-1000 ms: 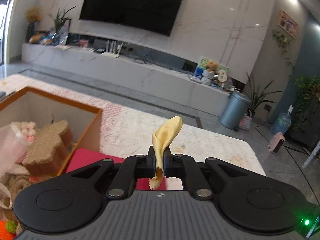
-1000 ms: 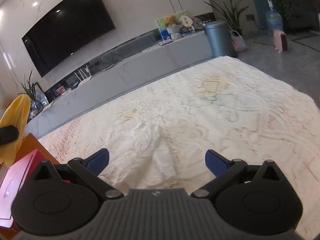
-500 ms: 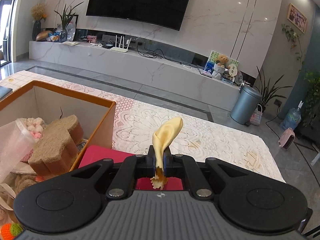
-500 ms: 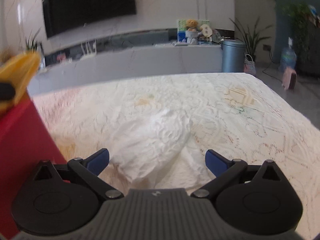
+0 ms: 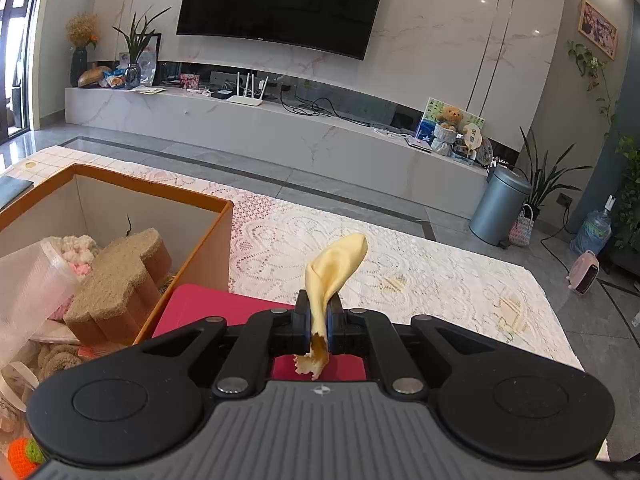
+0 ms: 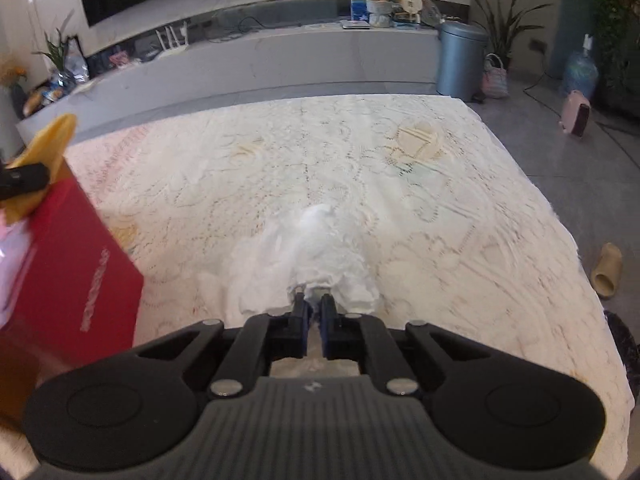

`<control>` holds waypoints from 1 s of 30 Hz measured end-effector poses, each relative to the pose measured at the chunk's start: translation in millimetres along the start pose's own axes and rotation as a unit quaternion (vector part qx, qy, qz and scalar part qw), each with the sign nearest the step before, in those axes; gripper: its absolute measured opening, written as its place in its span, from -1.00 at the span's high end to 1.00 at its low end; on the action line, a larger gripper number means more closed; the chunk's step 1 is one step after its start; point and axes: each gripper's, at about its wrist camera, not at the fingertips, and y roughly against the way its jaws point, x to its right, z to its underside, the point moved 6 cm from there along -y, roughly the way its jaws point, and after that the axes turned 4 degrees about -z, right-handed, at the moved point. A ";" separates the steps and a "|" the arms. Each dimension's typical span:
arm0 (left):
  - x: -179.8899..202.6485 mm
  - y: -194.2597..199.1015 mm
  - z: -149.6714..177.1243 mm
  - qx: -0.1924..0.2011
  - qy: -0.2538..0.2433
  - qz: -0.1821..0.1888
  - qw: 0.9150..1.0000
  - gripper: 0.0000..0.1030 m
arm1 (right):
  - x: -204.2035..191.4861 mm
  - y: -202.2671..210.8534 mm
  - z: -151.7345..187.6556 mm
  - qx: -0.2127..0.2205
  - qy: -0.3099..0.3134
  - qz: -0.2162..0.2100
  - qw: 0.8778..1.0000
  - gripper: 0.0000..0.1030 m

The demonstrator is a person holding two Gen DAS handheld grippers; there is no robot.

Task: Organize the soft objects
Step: 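Lift the yellow cloth and white tissue and carry them over the orange box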

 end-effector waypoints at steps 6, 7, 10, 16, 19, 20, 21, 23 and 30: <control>6.3 3.4 4.6 0.000 -0.009 0.002 1.000 0.85 | 3.5 -8.6 21.3 -0.049 0.034 0.031 0.998 -0.82; 7.6 3.9 4.9 -0.002 -0.009 0.006 1.000 0.85 | 4.0 -8.1 19.8 -0.043 0.034 0.037 0.998 -0.92; 8.2 3.8 5.3 -0.005 -0.003 0.012 1.000 0.84 | 4.5 -7.1 11.0 -0.008 0.035 0.047 0.998 -0.95; 3.7 2.8 4.8 -0.013 0.014 0.027 0.999 0.83 | -16.1 -20.1 -10.4 0.067 0.062 0.091 0.992 -0.95; 0.6 3.4 4.8 -0.019 0.026 0.033 0.999 0.83 | -29.1 -33.6 -12.9 0.055 0.065 0.060 0.995 -0.95; -0.3 3.2 4.7 -0.020 0.030 0.034 0.999 0.83 | -31.3 -40.1 -11.8 0.045 0.066 0.057 0.995 -0.95; -0.8 3.3 4.7 -0.020 0.032 0.036 0.999 0.83 | -33.3 -47.4 -8.8 0.032 0.067 0.058 0.996 -0.95; -1.4 3.3 4.9 -0.020 0.032 0.036 0.999 0.83 | -34.0 -60.6 -3.8 0.003 0.066 0.065 0.996 -0.95; -2.1 5.3 5.5 -0.030 0.040 0.047 0.998 0.83 | -33.6 -68.0 4.5 -0.039 0.065 0.054 0.996 -0.95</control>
